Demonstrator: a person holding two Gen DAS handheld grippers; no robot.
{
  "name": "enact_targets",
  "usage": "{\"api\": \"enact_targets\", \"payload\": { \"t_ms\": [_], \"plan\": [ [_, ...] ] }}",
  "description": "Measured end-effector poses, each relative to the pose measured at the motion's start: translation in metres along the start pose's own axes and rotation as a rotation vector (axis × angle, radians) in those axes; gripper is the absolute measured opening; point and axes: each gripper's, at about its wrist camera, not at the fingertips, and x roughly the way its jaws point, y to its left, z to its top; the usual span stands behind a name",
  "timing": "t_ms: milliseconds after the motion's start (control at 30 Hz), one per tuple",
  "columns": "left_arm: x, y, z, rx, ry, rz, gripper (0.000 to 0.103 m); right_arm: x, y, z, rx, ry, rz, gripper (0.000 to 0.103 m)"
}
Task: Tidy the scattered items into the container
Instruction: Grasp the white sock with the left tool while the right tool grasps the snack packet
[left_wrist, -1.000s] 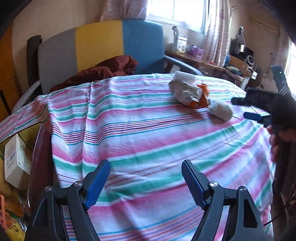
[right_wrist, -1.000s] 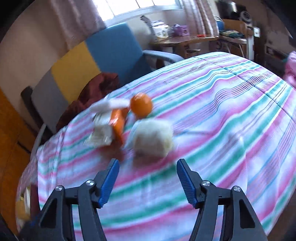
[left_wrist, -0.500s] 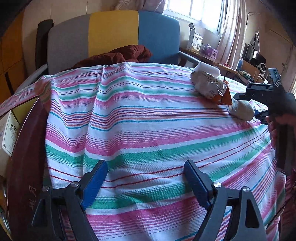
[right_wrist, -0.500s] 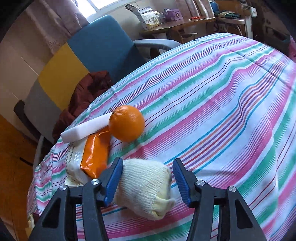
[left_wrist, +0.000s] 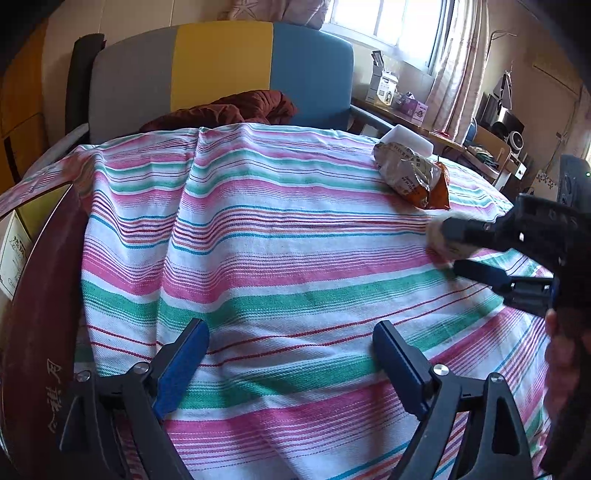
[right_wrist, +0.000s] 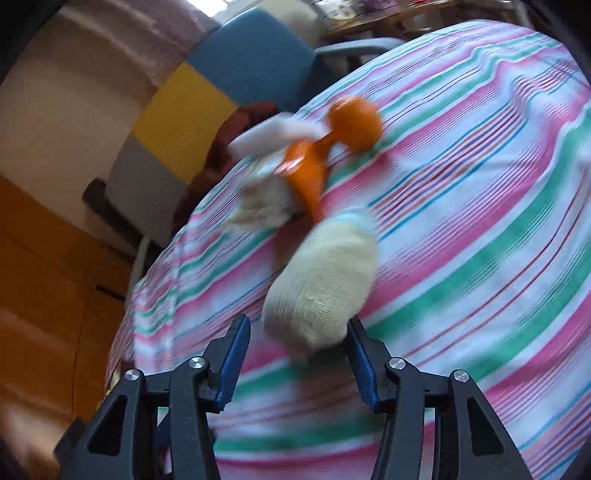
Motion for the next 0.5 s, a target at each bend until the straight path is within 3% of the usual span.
{"api": "enact_targets", "payload": {
  "t_ms": [200, 267, 300, 333, 400, 500],
  "plan": [
    [-0.003, 0.002, -0.004, 0.01, -0.002, -0.035, 0.092, -0.002, 0.048, -0.034, -0.157, 0.094, 0.118, 0.054],
    [-0.002, 0.001, -0.003, 0.015, 0.001, -0.036, 0.094, -0.023, 0.057, -0.028, -0.206, -0.008, 0.067, 0.056],
    [-0.001, -0.001, -0.003, 0.021, 0.004, -0.035, 0.096, -0.033, 0.059, -0.019, -0.216, -0.077, 0.025, 0.066],
    [-0.001, -0.001, -0.004, 0.025, 0.006, -0.035, 0.096, -0.04, 0.059, -0.007, -0.21, -0.14, -0.015, 0.085],
    [0.0, -0.002, -0.004, 0.027, 0.008, -0.04, 0.098, -0.041, 0.058, 0.016, -0.18, -0.2, -0.069, 0.089],
    [0.001, -0.003, -0.004, 0.033, 0.013, -0.052, 0.101, -0.016, 0.059, 0.057, -0.173, -0.17, -0.149, 0.089]
  ]
}}
